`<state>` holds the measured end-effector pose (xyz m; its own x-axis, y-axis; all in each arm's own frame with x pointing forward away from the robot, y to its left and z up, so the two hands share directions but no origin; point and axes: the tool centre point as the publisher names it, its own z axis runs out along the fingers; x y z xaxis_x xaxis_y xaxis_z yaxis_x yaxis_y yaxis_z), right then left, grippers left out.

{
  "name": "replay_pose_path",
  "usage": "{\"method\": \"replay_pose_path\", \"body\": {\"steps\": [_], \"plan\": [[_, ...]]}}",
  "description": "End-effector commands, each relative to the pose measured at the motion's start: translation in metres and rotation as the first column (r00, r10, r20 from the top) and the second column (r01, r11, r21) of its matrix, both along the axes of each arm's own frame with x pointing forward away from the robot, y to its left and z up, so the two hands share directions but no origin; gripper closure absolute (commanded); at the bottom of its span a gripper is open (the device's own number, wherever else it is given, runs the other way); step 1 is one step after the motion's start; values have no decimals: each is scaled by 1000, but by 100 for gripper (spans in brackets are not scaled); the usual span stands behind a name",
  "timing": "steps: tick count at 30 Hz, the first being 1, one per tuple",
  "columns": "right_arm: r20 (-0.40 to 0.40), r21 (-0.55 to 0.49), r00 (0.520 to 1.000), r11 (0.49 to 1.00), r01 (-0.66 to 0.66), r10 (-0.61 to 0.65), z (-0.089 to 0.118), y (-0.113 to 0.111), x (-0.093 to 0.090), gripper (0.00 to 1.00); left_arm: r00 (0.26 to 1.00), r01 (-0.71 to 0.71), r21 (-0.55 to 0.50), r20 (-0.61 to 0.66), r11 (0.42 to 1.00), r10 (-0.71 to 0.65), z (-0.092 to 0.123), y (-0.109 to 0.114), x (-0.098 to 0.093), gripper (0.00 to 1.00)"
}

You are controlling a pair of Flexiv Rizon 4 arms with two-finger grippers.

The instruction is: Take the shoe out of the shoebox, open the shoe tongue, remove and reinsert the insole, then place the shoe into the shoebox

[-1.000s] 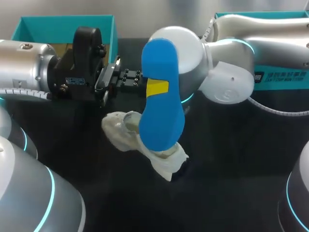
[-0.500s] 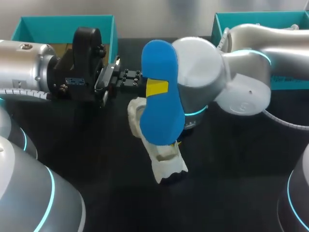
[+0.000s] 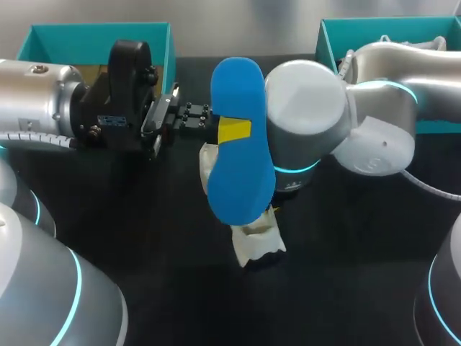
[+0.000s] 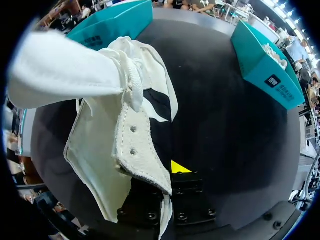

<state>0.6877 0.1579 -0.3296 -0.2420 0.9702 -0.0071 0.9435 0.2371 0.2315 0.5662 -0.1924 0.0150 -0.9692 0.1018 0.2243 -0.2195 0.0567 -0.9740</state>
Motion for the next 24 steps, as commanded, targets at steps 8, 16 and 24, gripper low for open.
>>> {"method": "replay_pose_path", "body": {"steps": [8, 16, 24], "plan": [[-57, 43, 998, 999, 18, -16, 2, -19, 10, 100, 1000, 0, 2, 0, 1000, 0, 0, -1, 0, 100], [-76, 48, 996, 997, 58, -54, 1, -15, 5, 100, 998, -40, -118, 44, 992, 46, 41, 7, 22, 100], [-128, 60, 984, 989, 134, -125, -2, -11, 6, 100, 992, -114, -81, 47, 990, 118, 43, 38, 43, 100]]}}
